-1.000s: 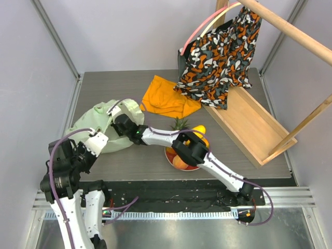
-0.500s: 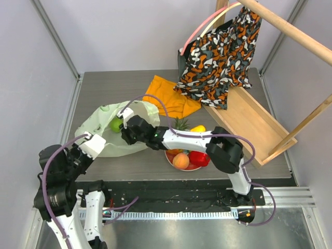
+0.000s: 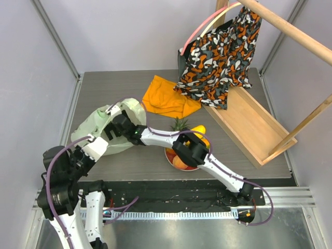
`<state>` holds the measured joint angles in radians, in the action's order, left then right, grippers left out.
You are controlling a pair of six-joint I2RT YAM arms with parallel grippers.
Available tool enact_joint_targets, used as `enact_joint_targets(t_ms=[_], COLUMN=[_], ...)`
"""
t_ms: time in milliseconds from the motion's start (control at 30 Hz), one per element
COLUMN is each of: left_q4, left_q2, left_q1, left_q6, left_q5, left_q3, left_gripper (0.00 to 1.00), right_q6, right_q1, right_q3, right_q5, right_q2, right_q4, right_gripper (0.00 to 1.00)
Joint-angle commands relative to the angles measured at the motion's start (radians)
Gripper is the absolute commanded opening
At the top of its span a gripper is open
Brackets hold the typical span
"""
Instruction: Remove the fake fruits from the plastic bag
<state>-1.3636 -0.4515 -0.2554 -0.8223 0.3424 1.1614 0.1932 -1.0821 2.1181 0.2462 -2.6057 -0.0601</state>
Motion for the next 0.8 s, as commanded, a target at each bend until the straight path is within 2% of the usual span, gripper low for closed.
enact_joint_targets(t_ms=[0, 67, 100, 133, 167, 200, 267, 300, 367, 433, 500, 600, 633, 700, 733, 767], left_q4=[-0.298, -0.298, -0.298, -0.298, -0.298, -0.298, -0.299, -0.298, -0.299, -0.296, -0.296, -0.261, -0.252, -0.209, -0.189, -0.154], left_q2=[-0.013, -0.021, -0.019, -0.019, -0.018, -0.019, -0.029, -0.033, -0.041, -0.039, -0.041, -0.046, -0.046, -0.047, -0.047, -0.047], left_q1=[0.004, 0.004, 0.004, 0.004, 0.004, 0.004, 0.002, 0.004, 0.004, 0.004, 0.004, 0.004, 0.002, 0.001, 0.002, 0.002], left_q6=[0.029, 0.043, 0.049, 0.051, 0.051, 0.055, 0.061, 0.066, 0.069, 0.063, 0.06, 0.098, 0.103, 0.117, 0.123, 0.132], left_q5=[0.035, 0.035, 0.037, 0.04, 0.038, 0.04, 0.038, 0.035, 0.021, 0.012, 0.003, -0.011, -0.011, -0.022, -0.022, -0.025], left_q3=[-0.008, -0.005, -0.006, -0.009, -0.012, -0.022, -0.022, -0.02, -0.02, -0.031, -0.046, -0.054, -0.057, -0.072, -0.078, -0.084], left_gripper=[0.0, 0.0, 0.0, 0.0, 0.0, 0.0, 0.0, 0.0, 0.0, 0.0, 0.0, 0.0, 0.0, 0.0, 0.0, 0.0], right_q6=[-0.011, -0.021, -0.026, -0.028, -0.062, -0.092, -0.116, -0.133, -0.158, -0.175, -0.167, -0.144, -0.159, -0.22, -0.274, -0.291], right_q1=[-0.024, -0.019, -0.015, -0.007, -0.007, -0.009, -0.009, -0.01, -0.006, 0.001, 0.017, 0.048, 0.054, 0.06, 0.06, 0.062], right_q3=[0.147, 0.186, 0.207, 0.241, 0.328, 0.374, 0.353, 0.358, 0.382, 0.334, 0.289, 0.105, -0.09, -0.276, -0.432, -0.505], right_q5=[-0.027, -0.035, -0.089, -0.117, -0.146, -0.172, -0.159, -0.148, -0.174, -0.234, -0.309, -0.389, -0.419, -0.525, -0.557, -0.612], right_q2=[-0.085, -0.112, -0.129, -0.186, -0.214, -0.244, -0.251, -0.251, -0.234, -0.193, -0.105, 0.091, 0.157, 0.365, 0.434, 0.493], right_q4=[-0.153, -0.205, -0.255, -0.268, -0.276, -0.249, -0.285, -0.274, -0.257, -0.253, -0.207, -0.188, -0.222, -0.288, -0.296, -0.305], right_gripper=[1.0, 1.0, 0.99, 0.94, 0.89, 0.74, 0.62, 0.5, 0.4, 0.31, 0.27, 0.22, 0.21, 0.21, 0.21, 0.21])
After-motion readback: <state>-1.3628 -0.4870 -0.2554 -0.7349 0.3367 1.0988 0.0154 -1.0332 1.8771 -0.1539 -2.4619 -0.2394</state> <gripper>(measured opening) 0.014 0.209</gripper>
